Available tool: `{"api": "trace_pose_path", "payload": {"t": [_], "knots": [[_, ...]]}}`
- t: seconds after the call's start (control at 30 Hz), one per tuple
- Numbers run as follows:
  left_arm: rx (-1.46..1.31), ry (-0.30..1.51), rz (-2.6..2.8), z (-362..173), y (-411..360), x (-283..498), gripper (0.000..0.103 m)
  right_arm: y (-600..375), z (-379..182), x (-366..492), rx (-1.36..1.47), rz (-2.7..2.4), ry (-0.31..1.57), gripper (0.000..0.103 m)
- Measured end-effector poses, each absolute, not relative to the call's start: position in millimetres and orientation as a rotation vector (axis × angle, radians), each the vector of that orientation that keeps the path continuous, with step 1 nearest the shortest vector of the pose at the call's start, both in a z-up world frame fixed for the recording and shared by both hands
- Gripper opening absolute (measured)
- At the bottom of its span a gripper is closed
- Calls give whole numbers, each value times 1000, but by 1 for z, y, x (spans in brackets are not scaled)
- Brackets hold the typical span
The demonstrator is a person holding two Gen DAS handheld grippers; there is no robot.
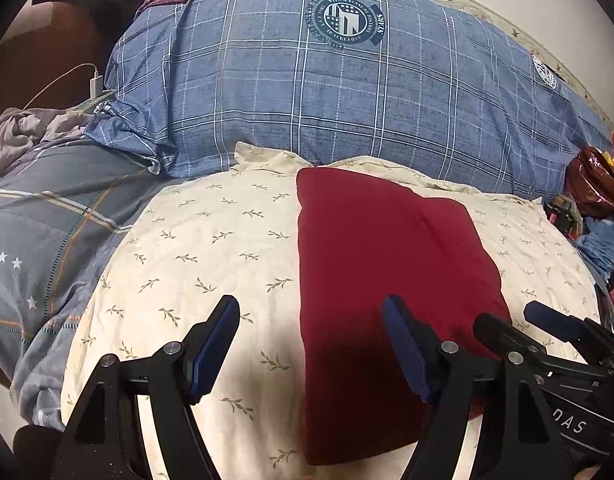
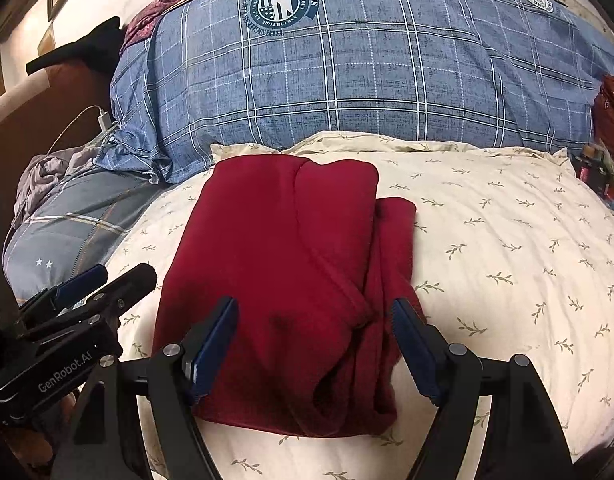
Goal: Fold small clothes
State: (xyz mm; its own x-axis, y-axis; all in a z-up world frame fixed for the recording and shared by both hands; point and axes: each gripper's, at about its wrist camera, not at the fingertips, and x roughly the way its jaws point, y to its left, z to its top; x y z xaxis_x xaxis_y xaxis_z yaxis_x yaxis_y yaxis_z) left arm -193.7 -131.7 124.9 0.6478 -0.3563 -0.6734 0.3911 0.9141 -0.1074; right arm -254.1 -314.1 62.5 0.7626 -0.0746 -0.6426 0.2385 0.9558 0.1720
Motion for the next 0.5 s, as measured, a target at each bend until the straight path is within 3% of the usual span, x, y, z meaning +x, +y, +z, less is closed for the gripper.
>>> {"api": "trace_pose_path", "payload": {"t": [0.5], "knots": [[48, 773, -427, 121, -138, -190, 73, -314, 59, -248, 261, -163, 703, 79]]}}
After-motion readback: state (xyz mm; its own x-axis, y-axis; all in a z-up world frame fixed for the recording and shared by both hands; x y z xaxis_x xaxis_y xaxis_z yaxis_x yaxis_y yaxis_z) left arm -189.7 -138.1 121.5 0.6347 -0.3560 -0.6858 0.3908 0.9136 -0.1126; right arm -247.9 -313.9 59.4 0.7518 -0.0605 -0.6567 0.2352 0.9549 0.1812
